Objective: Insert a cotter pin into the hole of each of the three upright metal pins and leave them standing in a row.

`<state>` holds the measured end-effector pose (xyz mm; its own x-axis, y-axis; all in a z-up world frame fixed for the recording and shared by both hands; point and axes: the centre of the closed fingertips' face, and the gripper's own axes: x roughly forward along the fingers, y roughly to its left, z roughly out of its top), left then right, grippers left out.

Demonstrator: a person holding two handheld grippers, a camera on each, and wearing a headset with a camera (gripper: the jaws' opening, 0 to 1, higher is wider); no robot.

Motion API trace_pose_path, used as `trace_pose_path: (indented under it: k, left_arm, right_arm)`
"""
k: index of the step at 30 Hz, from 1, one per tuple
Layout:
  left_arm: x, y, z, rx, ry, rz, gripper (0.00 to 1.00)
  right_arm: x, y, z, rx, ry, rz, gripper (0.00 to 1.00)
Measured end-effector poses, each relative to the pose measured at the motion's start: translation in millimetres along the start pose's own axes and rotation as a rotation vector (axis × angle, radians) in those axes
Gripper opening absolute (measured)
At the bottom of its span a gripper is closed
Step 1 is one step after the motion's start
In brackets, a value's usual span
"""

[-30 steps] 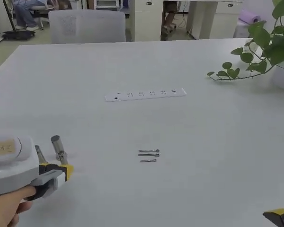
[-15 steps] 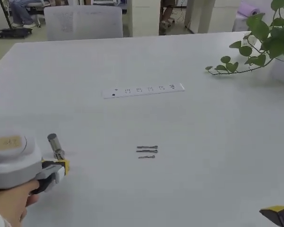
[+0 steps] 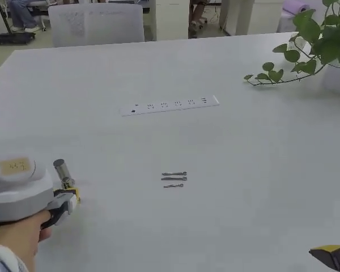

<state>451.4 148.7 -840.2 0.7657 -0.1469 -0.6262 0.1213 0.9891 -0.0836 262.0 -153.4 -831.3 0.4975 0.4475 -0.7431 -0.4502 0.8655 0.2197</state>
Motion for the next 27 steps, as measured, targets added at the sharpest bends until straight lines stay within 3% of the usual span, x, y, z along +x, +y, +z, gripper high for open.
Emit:
trace_pose_path:
  k: [5,16,18,22,24,27]
  left_arm:
    - [-0.9,2.2,0.0,0.02,0.01,0.018,0.08]
    - [-3.0,1.4,-1.6,0.035,0.024,0.0,0.07]
    - [-3.8,0.5,-1.6,0.082,0.029,-0.006,0.07]
    - [-5.6,-3.9,-3.7,0.094,0.04,-0.028,0.07]
    - [-8.7,-3.2,-3.5,0.152,0.042,-0.016,0.07]
    - [-11.8,-5.4,-3.4,0.152,0.042,-0.027,0.07]
  right_arm:
    - [-0.4,-0.6,0.2,0.002,-0.003,0.0,0.91]
    - [-2.1,-1.6,4.9,0.006,-0.027,0.002,0.91]
    - [-2.2,-1.1,5.6,0.009,-0.033,0.004,0.91]
    - [-2.3,-1.4,6.3,0.018,-0.042,0.005,0.91]
    - [-2.5,-1.7,6.7,0.018,-0.044,0.004,0.91]
    - [-2.7,-2.3,7.2,0.02,-0.047,0.003,0.91]
